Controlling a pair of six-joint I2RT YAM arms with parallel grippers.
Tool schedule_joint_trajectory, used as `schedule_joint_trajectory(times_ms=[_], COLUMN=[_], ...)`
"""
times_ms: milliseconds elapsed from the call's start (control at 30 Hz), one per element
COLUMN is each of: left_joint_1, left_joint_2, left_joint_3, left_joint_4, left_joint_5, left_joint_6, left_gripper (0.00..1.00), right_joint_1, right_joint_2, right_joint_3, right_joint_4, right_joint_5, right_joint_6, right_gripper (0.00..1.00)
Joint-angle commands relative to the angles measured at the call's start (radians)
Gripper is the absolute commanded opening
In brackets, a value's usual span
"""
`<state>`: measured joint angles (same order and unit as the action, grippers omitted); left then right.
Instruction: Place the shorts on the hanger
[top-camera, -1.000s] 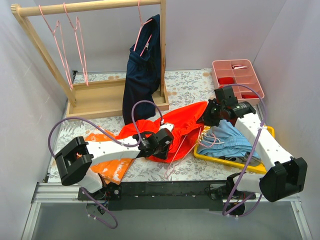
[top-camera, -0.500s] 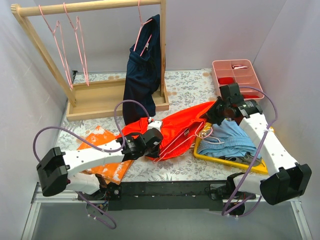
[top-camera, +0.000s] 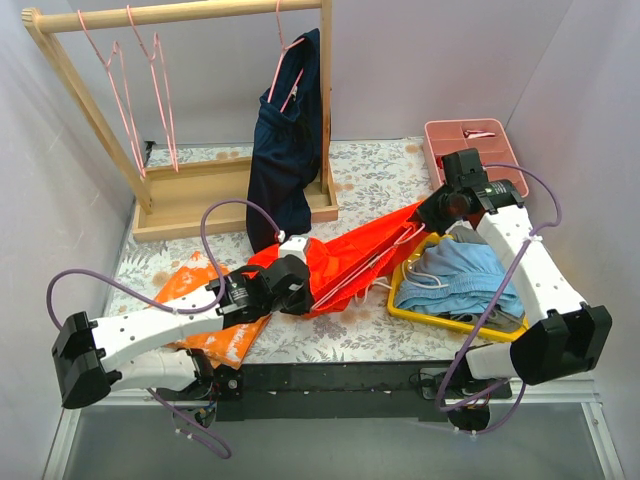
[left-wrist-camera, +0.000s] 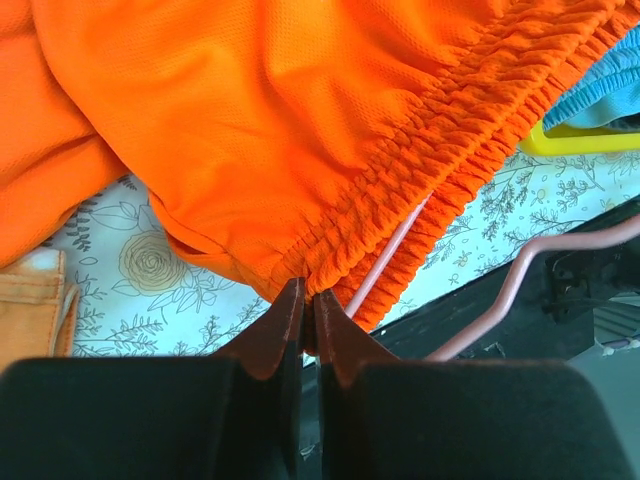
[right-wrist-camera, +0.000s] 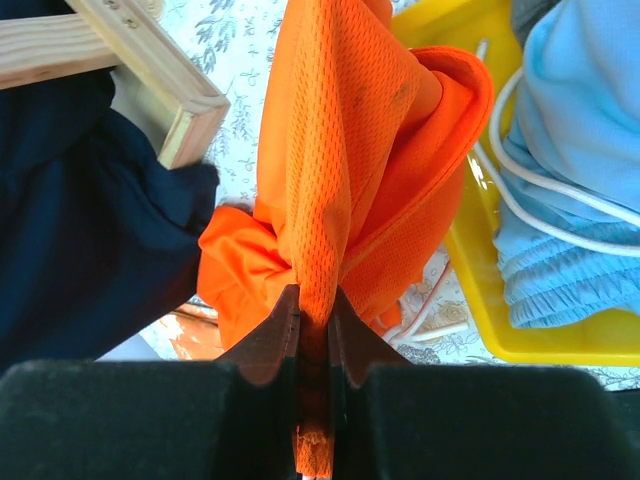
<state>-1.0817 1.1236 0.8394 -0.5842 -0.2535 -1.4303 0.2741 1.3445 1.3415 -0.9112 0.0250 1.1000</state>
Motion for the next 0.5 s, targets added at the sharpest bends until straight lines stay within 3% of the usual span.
schedule_joint_trajectory(times_ms=[0, 300, 467], left_joint_1=[0.002, 0.002, 0.002], left_joint_2=[-0.083, -0.137, -0.023], left_joint_3=[-0.016, 0.038, 0.222], left_joint_4=[-0.140, -0.192, -0.108], left_joint_5=[-0.024, 0.022, 0.059], left_joint_6=[-0.015, 0.019, 0.060], left_gripper=[0.00, 0.00, 0.00], right_joint_1=[-0.042, -0.039, 0.016], right_joint_2=[0.019, 0.045, 0.045], right_joint_3=[0.105, 0.105, 0.104], right_joint_4=[0.034, 0.041, 0.032], right_joint_5=[0.135, 0.133, 0.138], right_joint_6=[0.011, 0.046, 0.104], right_gripper=[0.01, 0.01, 0.01])
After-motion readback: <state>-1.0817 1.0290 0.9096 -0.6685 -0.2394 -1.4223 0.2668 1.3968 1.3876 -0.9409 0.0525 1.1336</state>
